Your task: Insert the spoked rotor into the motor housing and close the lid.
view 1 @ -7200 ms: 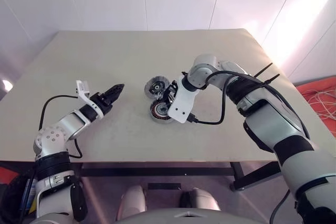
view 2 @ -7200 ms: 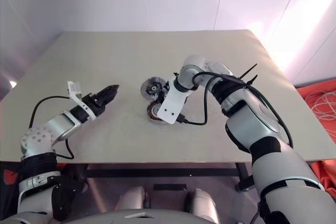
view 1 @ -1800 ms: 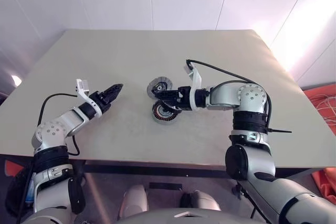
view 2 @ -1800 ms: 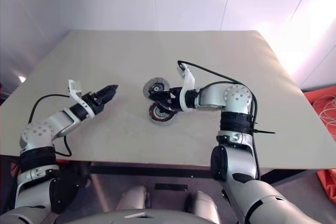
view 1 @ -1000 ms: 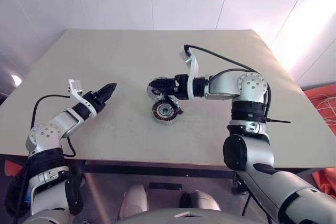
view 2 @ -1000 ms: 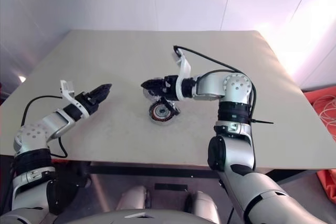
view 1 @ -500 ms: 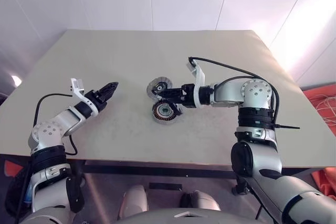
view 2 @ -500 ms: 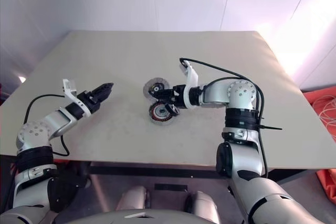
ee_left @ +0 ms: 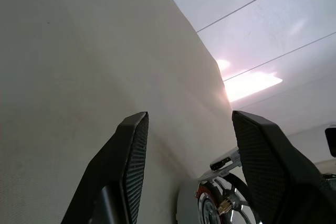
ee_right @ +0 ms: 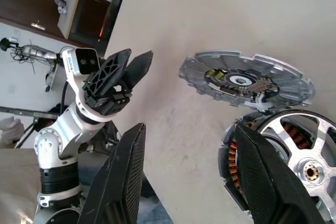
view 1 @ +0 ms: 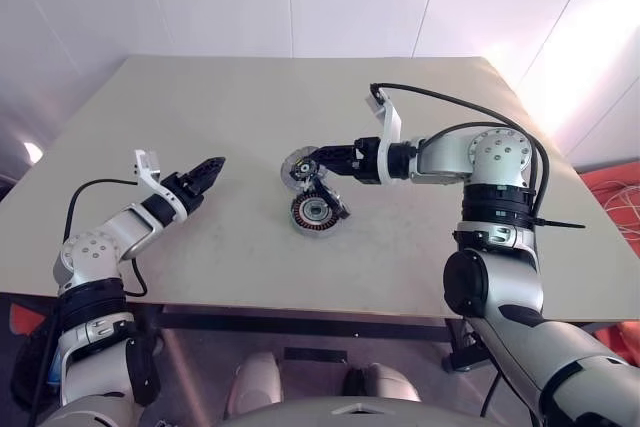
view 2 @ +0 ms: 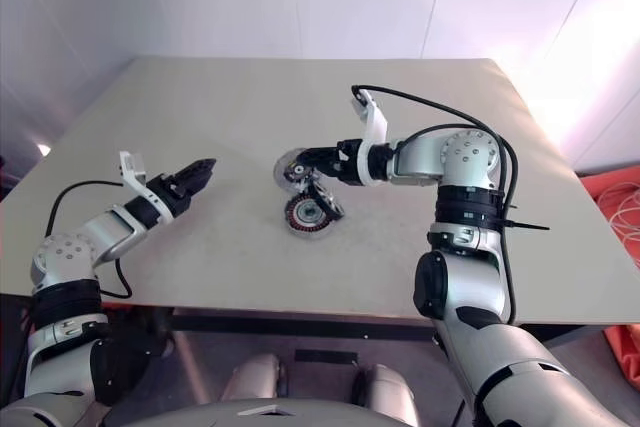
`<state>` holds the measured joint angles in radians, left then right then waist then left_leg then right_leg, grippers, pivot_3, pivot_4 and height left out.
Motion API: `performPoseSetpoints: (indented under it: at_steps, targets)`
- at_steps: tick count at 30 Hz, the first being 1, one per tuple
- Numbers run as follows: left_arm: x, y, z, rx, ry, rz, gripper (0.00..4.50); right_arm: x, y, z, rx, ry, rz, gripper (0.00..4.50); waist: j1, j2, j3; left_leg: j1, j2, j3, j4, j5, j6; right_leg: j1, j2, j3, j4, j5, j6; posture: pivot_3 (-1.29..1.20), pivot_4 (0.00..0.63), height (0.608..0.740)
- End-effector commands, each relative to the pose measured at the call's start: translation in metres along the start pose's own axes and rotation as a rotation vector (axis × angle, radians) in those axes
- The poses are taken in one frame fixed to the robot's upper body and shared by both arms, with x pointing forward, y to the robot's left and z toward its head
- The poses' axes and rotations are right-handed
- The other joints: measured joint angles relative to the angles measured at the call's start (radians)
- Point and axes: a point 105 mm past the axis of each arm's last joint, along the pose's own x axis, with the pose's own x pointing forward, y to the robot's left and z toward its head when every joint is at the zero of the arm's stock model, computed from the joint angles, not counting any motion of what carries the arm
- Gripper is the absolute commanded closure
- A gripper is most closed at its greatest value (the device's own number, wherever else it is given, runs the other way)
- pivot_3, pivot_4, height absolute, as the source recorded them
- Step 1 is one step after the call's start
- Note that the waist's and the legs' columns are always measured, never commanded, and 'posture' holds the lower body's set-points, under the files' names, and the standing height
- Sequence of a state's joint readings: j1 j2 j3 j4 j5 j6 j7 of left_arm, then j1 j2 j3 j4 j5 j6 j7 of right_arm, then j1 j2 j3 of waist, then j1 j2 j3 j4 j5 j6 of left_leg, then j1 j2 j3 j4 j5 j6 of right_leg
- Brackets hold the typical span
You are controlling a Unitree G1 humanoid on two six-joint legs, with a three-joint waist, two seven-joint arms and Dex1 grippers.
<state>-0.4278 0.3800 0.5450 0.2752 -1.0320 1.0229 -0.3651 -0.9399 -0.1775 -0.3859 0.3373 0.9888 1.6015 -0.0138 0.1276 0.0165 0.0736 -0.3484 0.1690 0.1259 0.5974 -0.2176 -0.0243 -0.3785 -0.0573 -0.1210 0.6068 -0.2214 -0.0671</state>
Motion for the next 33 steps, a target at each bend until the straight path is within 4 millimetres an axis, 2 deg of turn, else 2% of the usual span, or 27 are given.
performPoseSetpoints:
  at_steps: [1, 13, 20, 33]
  targets:
    - [0.000, -0.010, 0.009, 0.032, -0.030, -0.034, 1.81, 0.000, 0.001, -0.002, -0.010, -0.002, 0.006, 1.46, 0.000, 0.000, 0.000, 0.000, 0.000, 0.000, 0.000, 0.000, 0.000, 0.000, 0.000, 0.000, 0.000, 0.000, 0.000, 0.00, 0.000, 0.740]
    - [0.000, -0.009, 0.012, 0.037, -0.031, -0.028, 1.81, 0.010, -0.004, -0.021, 0.001, 0.048, 0.012, 1.46, 0.000, 0.000, 0.000, 0.000, 0.000, 0.000, 0.000, 0.000, 0.000, 0.000, 0.000, 0.000, 0.000, 0.000, 0.000, 0.00, 0.000, 0.740]
    - [-0.006, -0.006, 0.015, 0.039, -0.046, -0.016, 1.81, 0.022, -0.004, -0.045, 0.006, 0.111, 0.025, 1.46, -0.001, 0.000, 0.000, 0.001, 0.000, 0.000, 0.000, 0.000, 0.000, 0.001, 0.000, 0.000, 0.000, 0.000, 0.000, 0.00, 0.000, 0.740]
    - [-0.011, -0.003, 0.016, 0.042, -0.064, -0.001, 1.81, 0.030, 0.007, -0.045, -0.004, 0.116, 0.044, 1.46, -0.001, 0.000, 0.000, 0.006, 0.000, 0.000, 0.000, 0.000, 0.000, 0.006, 0.000, 0.000, 0.000, -0.002, -0.003, 0.00, 0.000, 0.740]
